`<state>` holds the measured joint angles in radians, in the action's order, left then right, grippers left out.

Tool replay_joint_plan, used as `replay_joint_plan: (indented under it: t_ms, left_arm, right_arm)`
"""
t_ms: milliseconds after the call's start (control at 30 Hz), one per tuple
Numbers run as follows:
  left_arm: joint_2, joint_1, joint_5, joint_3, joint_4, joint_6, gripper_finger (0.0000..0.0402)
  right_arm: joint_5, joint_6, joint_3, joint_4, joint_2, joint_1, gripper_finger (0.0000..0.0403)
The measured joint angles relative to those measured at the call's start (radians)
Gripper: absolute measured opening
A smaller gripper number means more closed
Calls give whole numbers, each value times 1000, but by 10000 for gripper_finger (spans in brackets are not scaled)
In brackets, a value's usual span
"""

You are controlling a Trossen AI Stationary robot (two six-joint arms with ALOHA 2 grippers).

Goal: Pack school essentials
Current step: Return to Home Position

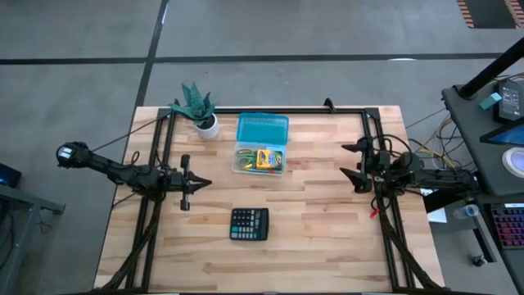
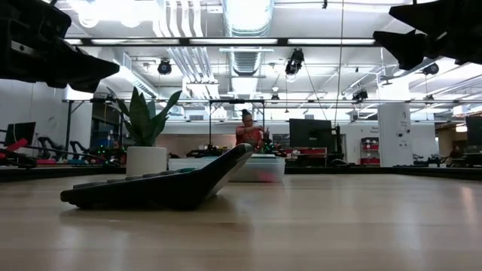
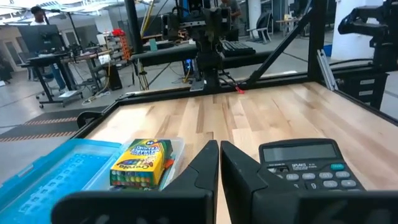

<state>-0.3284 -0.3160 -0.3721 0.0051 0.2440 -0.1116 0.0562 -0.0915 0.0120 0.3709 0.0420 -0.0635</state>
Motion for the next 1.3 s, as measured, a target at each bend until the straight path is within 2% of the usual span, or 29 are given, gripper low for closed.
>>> replay_joint_plan:
  t_ms: [200,1300]
  left_arm:
    - [-27,0,0,0,0,0,0]
    - [-153,0,0,-1,0,0,0]
  right_arm:
    - [0,46,0,-1,20,0,364]
    - [0,39,0,0,20,0,364]
